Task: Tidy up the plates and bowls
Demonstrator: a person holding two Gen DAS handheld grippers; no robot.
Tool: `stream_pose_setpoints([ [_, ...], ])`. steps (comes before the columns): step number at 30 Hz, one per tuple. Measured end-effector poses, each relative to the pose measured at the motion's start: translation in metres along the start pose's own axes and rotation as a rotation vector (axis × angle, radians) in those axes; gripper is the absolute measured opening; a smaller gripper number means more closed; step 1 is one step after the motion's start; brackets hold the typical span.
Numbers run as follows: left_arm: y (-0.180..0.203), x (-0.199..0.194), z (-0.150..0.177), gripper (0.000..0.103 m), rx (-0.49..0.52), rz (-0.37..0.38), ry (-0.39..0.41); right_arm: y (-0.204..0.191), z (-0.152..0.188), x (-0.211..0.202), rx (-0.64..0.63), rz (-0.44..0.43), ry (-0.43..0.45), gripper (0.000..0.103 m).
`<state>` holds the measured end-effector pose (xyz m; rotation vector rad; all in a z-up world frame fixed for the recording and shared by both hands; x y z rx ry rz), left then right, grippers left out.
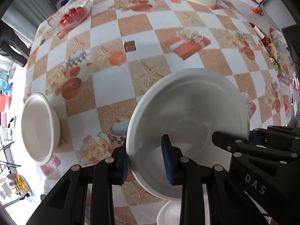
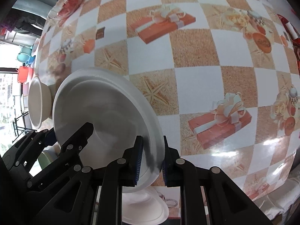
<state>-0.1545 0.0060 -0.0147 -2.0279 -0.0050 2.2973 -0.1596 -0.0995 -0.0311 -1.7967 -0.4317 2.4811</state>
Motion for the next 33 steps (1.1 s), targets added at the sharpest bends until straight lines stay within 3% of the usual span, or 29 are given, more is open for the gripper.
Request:
stream_pose_setpoints([
  [7, 0.005, -0.033, 0.028, 0.033, 0.028, -0.008, 0.039, 0.004, 0.011, -0.022, 0.003, -0.005, 0.029, 0.02],
  [18, 0.013, -0.044, 0.057, 0.033, 0.111, -0.014, 0.04, -0.005, 0.054, -0.036, 0.009, -0.002, 0.036, 0.02],
  [26, 0.03, -0.025, 0.102, 0.033, 0.187, 0.001, -0.001, 0.0, 0.092, -0.021, 0.04, 0.0, 0.007, 0.02],
  [33, 0.04, -0.007, 0.122, 0.034, 0.218, 0.005, -0.049, 0.004, 0.116, 0.005, 0.065, 0.003, -0.045, 0.02],
])
Point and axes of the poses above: each gripper's, at about its wrist camera, not at the fingertips, and x roughly the way its jaws point, y to its right, z to its underside, the point moved 5 cm from there along x, roughly the way its jaws point, and after that the axes turned 14 degrees about -y, right-handed, at the moved point
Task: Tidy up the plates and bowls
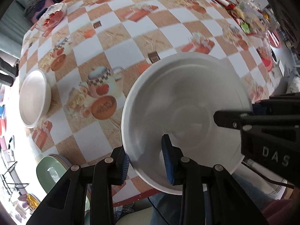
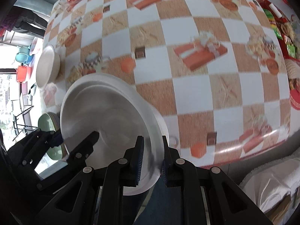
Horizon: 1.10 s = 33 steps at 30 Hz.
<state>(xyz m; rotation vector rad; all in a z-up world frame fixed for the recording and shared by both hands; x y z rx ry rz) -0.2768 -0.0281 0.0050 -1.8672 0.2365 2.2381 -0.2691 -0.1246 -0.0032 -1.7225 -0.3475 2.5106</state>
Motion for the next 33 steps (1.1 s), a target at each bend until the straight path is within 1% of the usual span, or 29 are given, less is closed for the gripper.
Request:
stream_pose_setpoints([
  [5, 0.004, 0.007, 0.003, 0.034, 0.005, -0.009, -0.012, 0.003, 0.005, 0.015, 0.015, 0.002, -0.028, 0.02],
  [16, 0.008, 0.024, 0.008, 0.034, 0.031, 0.019, -0.051, 0.007, 0.005, 0.035, 0.035, 0.011, -0.06, 0.02],
  [17, 0.008, 0.025, 0.009, 0.036, 0.032, 0.023, -0.053, 0.007, 0.004, 0.037, 0.034, 0.016, -0.062, 0.02],
  [19, 0.009, 0.027, 0.008, 0.038, 0.034, 0.033, -0.056, 0.007, 0.003, 0.039, 0.035, 0.024, -0.069, 0.02],
  [21, 0.007, 0.027, 0.008, 0.049, 0.033, 0.036, -0.056, 0.008, 0.001, 0.04, 0.039, 0.029, -0.077, 0.02],
  [22, 0.006, 0.026, 0.008, 0.061, 0.03, 0.038, -0.052, 0.009, 0.001, 0.04, 0.04, 0.028, -0.077, 0.02],
  [23, 0.004, 0.025, 0.009, 0.07, 0.025, 0.041, -0.044, 0.01, 0.001, 0.039, 0.041, 0.024, -0.078, 0.02],
  [25, -0.002, 0.02, 0.009, 0.076, 0.011, 0.049, -0.024, 0.012, 0.0, 0.037, 0.045, 0.027, -0.077, 0.02],
  [26, -0.004, 0.018, 0.009, 0.079, 0.004, 0.052, -0.019, 0.014, 0.0, 0.035, 0.049, 0.029, -0.077, 0.032],
  [27, -0.009, 0.016, 0.009, 0.079, -0.007, 0.051, -0.013, 0.015, -0.001, 0.034, 0.053, 0.03, -0.075, 0.045],
  [28, -0.014, 0.015, 0.009, 0.079, -0.017, 0.049, -0.01, 0.016, -0.001, 0.032, 0.057, 0.027, -0.067, 0.077],
  [29, -0.019, 0.014, 0.009, 0.079, -0.03, 0.047, -0.01, 0.016, -0.002, 0.028, 0.06, 0.018, -0.051, 0.084],
  [33, -0.046, 0.01, 0.018, 0.079, -0.094, 0.057, -0.007, 0.02, -0.006, 0.018, 0.074, 0.02, -0.041, 0.084],
])
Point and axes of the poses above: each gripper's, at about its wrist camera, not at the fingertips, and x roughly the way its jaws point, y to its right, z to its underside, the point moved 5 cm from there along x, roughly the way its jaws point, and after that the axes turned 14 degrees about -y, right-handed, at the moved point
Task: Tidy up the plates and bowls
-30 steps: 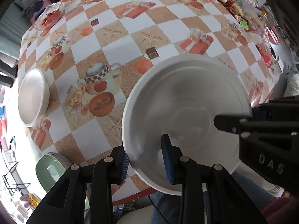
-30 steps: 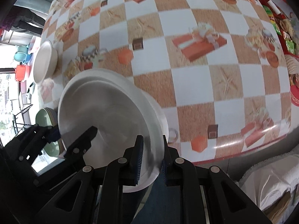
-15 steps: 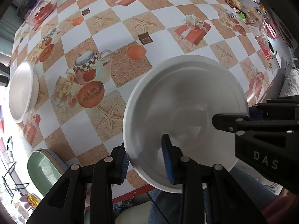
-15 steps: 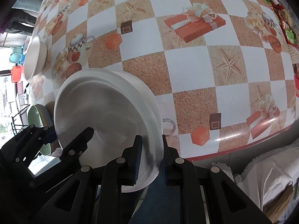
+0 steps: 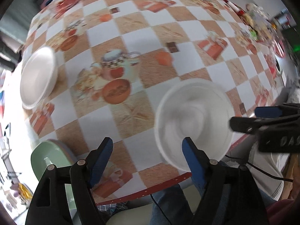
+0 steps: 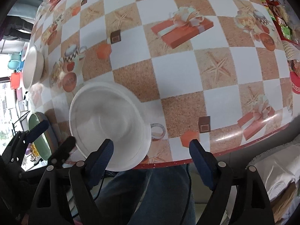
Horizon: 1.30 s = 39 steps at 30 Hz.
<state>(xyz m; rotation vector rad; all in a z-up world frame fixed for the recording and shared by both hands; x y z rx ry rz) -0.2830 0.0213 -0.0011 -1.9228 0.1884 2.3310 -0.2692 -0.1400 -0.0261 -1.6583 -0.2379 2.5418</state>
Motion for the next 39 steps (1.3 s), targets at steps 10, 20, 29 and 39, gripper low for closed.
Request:
stream_pose_setpoints([
  [10, -0.062, -0.027, 0.01, 0.079, -0.181, -0.004, 0.058, -0.044, -0.014, -0.037, -0.074, -0.07, 0.016, 0.084],
  [20, -0.151, -0.058, 0.011, 0.079, -0.412, 0.0, 0.119, -0.176, -0.028, -0.051, -0.263, -0.142, -0.012, 0.084],
  [29, -0.216, -0.054, 0.008, 0.079, -0.549, -0.031, 0.111, -0.252, -0.065, -0.04, -0.307, -0.058, 0.053, 0.084],
  [39, -0.261, -0.026, -0.027, 0.079, -0.607, -0.089, 0.095, -0.281, -0.118, -0.017, -0.249, -0.021, 0.128, 0.084],
])
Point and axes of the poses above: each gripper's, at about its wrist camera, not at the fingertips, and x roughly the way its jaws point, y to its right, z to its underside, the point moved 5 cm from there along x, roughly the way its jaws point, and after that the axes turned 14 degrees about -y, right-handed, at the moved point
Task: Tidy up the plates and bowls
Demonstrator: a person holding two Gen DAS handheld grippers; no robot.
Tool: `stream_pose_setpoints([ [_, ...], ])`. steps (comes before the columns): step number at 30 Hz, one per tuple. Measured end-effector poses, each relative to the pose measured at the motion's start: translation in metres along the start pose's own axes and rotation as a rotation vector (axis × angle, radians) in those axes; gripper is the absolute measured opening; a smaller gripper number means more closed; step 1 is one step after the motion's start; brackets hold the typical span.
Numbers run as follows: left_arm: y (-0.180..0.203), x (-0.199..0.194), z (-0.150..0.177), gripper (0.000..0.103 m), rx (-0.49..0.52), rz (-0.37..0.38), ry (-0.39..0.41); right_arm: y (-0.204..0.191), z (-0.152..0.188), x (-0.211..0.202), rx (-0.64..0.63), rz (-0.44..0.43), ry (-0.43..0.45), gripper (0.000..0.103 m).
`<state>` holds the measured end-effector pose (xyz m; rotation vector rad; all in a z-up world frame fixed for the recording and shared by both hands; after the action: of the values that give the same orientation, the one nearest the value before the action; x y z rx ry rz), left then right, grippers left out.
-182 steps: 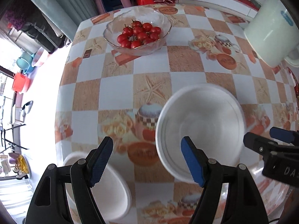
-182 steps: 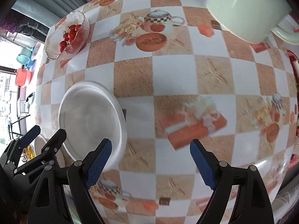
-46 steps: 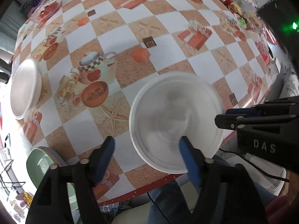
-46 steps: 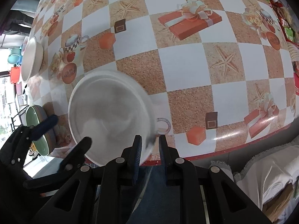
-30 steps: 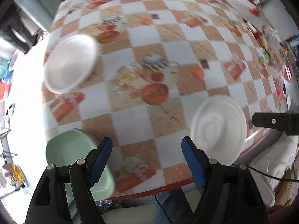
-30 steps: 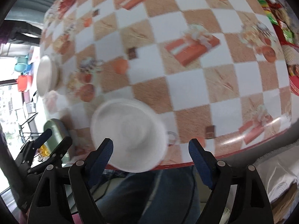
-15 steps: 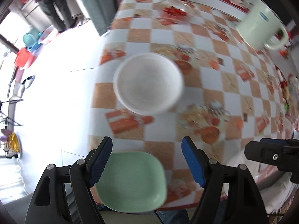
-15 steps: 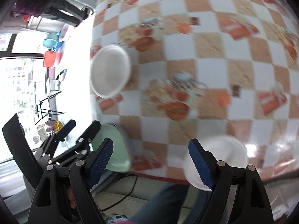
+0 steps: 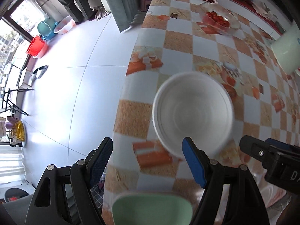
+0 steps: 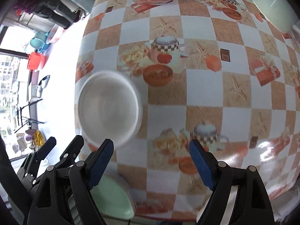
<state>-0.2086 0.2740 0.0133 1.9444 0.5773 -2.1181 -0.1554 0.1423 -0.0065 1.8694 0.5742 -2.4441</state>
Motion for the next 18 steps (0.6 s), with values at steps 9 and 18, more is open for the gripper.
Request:
stream_pose_setpoints([
  [9, 0.001, 0.036, -0.034, 0.079, 0.019, -0.059, -0.035, -0.001, -0.032, 0.031, 0.01, 0.033, -0.022, 0.084],
  [18, -0.001, 0.063, -0.045, 0.079, 0.018, -0.063, -0.087, 0.001, -0.041, 0.047, 0.004, 0.017, -0.057, 0.084],
])
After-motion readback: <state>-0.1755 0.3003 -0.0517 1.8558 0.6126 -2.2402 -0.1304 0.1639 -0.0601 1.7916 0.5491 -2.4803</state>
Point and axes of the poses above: each gripper's, at about its wrist camera, not at the fingertips, and x roughly the way its jaws point, y to its right, z to its underside, the point moved 5 cm from there along x, roughly the way its jaws point, and after that the axes turned 14 degrees about -y, right-handed, at the moved point
